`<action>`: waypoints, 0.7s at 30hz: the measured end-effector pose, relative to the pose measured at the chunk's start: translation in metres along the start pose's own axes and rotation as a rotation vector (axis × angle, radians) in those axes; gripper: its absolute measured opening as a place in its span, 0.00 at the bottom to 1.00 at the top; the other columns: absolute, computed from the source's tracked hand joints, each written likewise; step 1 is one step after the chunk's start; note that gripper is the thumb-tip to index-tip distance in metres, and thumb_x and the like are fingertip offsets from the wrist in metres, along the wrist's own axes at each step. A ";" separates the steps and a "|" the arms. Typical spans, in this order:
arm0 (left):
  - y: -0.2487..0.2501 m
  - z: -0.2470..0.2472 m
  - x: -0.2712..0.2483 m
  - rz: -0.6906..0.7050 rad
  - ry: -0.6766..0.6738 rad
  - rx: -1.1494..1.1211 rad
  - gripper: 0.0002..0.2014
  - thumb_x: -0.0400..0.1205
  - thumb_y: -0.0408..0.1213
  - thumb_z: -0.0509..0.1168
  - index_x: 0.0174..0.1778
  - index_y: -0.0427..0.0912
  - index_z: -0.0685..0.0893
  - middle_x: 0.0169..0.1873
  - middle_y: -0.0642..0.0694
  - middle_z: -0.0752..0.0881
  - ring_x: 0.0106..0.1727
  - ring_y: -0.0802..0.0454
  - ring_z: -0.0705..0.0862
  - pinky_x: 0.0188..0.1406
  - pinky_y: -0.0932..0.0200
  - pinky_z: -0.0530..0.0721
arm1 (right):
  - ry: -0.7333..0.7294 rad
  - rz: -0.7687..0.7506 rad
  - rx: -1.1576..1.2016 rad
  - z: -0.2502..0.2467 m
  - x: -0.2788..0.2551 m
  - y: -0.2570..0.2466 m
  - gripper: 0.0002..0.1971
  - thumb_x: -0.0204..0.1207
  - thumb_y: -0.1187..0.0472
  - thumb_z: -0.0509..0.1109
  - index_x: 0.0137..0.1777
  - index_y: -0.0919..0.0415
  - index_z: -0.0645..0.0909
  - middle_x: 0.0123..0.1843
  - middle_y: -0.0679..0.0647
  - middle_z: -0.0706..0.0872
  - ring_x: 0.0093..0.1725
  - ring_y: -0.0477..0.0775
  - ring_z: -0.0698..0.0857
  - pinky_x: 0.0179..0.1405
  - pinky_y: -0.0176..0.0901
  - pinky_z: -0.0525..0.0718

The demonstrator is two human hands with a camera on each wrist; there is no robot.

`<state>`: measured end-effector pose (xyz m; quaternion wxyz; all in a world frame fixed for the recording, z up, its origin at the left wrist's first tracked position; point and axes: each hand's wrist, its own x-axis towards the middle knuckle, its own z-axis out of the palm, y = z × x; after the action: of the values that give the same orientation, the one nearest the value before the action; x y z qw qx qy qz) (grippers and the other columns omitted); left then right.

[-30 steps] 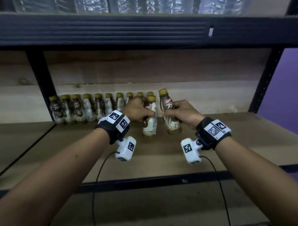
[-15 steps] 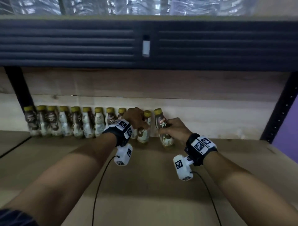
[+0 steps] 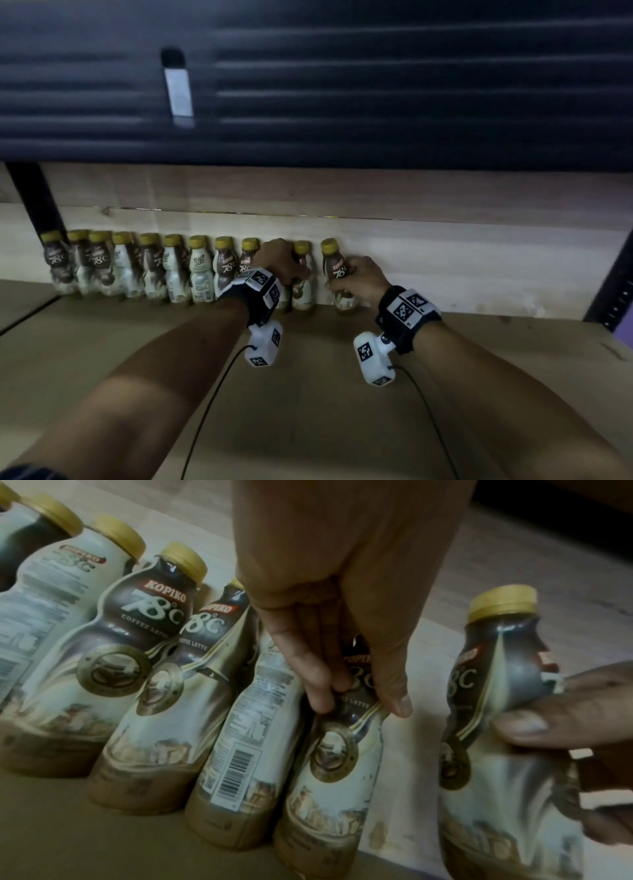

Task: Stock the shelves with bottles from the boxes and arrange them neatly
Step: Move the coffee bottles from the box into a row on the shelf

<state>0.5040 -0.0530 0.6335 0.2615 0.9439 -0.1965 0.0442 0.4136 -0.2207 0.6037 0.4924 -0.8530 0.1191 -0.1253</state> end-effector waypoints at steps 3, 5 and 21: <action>-0.001 0.002 0.000 -0.024 0.014 -0.010 0.13 0.61 0.47 0.80 0.28 0.48 0.83 0.24 0.55 0.84 0.27 0.57 0.84 0.22 0.67 0.77 | 0.038 0.026 -0.001 0.004 0.010 0.000 0.19 0.59 0.61 0.85 0.51 0.56 0.88 0.45 0.52 0.92 0.46 0.52 0.91 0.50 0.46 0.89; 0.000 0.004 0.000 -0.036 0.014 -0.018 0.14 0.61 0.47 0.81 0.28 0.47 0.82 0.25 0.55 0.83 0.27 0.59 0.83 0.19 0.69 0.73 | 0.054 0.056 0.001 0.009 0.016 0.001 0.18 0.59 0.61 0.85 0.50 0.56 0.88 0.44 0.52 0.92 0.44 0.50 0.91 0.42 0.40 0.88; -0.027 -0.005 -0.022 0.108 -0.091 -0.054 0.20 0.74 0.42 0.73 0.62 0.40 0.84 0.52 0.40 0.89 0.52 0.40 0.88 0.50 0.49 0.88 | 0.136 0.039 -0.127 0.025 0.001 -0.002 0.20 0.64 0.50 0.79 0.54 0.57 0.84 0.49 0.54 0.90 0.49 0.55 0.88 0.48 0.46 0.87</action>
<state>0.4945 -0.0215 0.6210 0.2748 0.9256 -0.2600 0.0098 0.4232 -0.1996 0.5934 0.4305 -0.8695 0.1766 -0.1658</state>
